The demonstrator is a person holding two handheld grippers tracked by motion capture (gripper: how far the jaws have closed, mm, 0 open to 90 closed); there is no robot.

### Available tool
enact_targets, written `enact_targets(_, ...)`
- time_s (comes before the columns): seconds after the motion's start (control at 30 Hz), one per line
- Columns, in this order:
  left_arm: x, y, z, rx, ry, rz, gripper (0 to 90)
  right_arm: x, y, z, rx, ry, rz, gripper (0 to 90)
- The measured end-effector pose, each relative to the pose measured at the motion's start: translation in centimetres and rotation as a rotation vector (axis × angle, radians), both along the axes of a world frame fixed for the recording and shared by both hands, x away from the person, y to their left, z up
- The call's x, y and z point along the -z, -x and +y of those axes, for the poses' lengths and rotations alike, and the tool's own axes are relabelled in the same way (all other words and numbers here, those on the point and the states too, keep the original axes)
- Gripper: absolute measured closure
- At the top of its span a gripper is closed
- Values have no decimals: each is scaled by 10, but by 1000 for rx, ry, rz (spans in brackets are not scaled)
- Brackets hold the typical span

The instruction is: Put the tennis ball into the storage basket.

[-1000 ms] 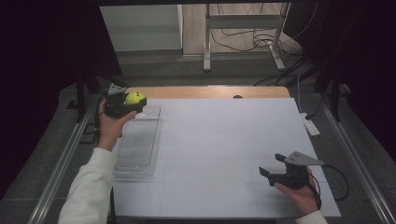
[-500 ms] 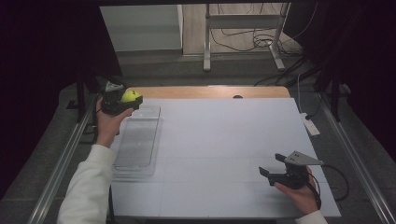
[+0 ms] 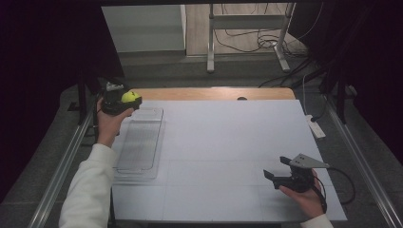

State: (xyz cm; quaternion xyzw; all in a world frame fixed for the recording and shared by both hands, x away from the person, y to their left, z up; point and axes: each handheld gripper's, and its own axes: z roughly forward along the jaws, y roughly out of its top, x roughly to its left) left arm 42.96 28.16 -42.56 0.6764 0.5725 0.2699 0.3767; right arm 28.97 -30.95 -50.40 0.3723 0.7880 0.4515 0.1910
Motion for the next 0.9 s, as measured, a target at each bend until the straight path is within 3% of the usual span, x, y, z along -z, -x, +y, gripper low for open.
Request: enact_targets(0.9, 9, -3, 8, -14, -2, 59, 264, 0, 0, 0, 0, 4, 0, 129)
